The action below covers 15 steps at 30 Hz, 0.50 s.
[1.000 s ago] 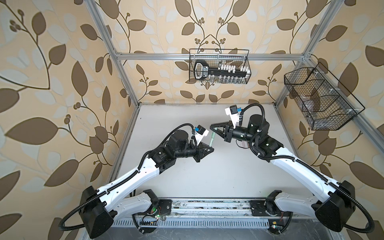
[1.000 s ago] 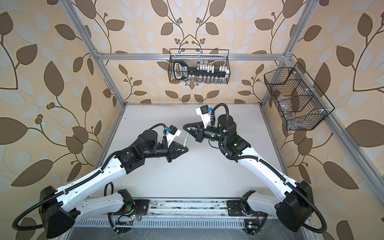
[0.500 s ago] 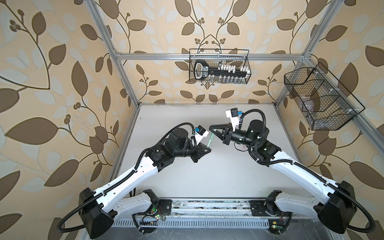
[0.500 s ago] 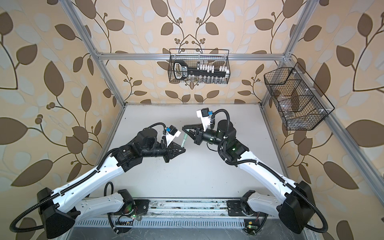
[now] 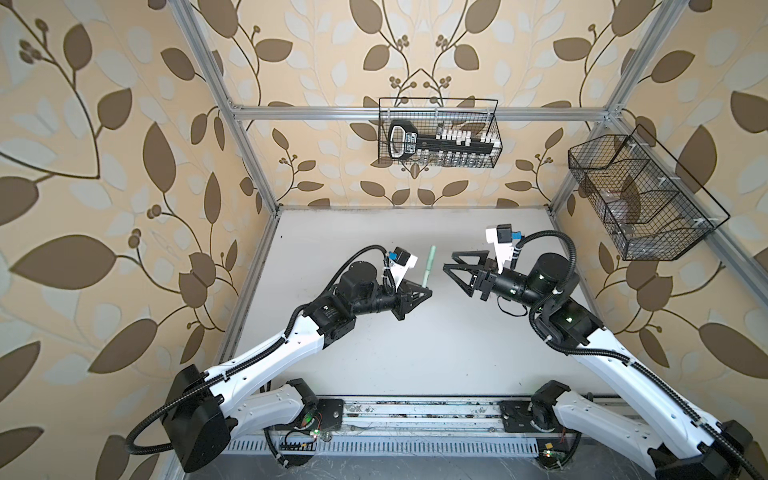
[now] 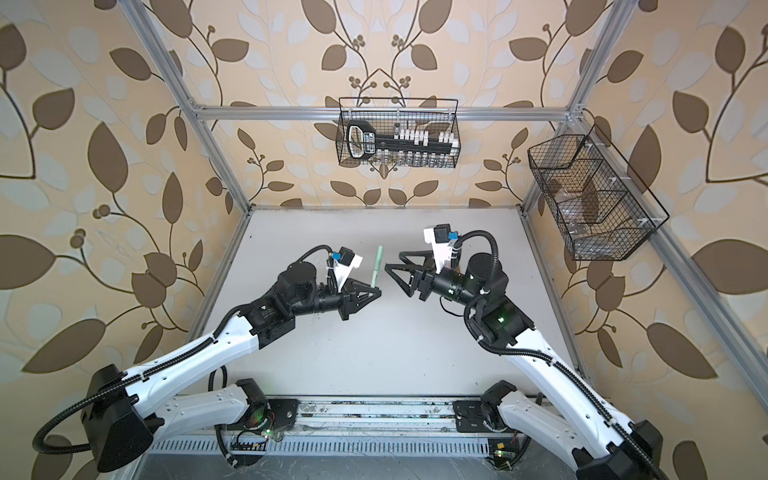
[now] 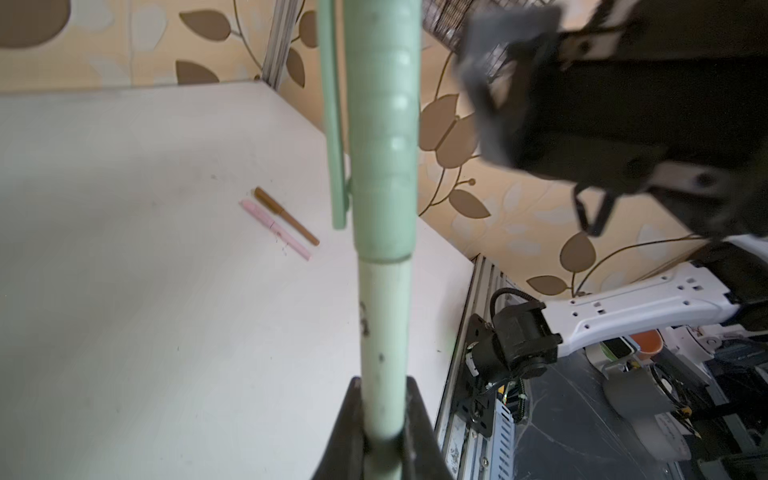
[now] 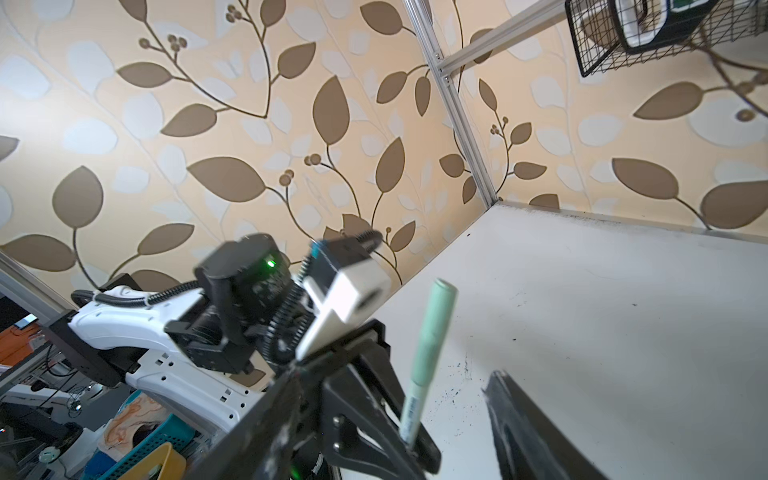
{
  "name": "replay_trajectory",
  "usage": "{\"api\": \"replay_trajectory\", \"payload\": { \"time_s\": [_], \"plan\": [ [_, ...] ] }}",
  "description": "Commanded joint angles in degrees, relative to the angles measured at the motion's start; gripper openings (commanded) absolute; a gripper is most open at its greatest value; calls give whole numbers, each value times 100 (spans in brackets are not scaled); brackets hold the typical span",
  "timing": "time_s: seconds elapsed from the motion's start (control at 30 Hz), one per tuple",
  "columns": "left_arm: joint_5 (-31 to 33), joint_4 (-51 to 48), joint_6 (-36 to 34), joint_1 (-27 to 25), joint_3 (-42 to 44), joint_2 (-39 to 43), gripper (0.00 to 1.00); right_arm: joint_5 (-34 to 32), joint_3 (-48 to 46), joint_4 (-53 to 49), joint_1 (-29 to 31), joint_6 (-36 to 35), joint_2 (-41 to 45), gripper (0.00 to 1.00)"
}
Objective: Insert the pens into the pen caps
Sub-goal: 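Grip the capped pen with the right gripper while the left gripper opens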
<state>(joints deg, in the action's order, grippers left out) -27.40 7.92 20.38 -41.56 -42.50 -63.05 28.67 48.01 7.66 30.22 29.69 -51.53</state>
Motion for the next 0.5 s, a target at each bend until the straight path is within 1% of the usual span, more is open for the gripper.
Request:
{"api": "replay_trajectory", "payload": {
  "time_s": [0.0,0.07,0.17,0.27,0.37,0.47],
  "plan": [
    [242,1104,881,-9,253,46,0,-117,-431,-20,39,128,60,69],
    [281,1103,880,-25,293,60,0,-148,-579,159,113,269,68,67],
    [255,1128,845,-58,313,146,0,-349,-566,44,263,244,-87,66],
    [139,1209,757,-110,366,261,0,-312,-608,184,351,337,-352,65],
    [60,1262,723,-172,417,293,0,-158,-715,670,460,494,-614,65],
    [63,1194,687,-220,417,275,0,313,-777,1278,477,697,-850,65]
  ]
}}
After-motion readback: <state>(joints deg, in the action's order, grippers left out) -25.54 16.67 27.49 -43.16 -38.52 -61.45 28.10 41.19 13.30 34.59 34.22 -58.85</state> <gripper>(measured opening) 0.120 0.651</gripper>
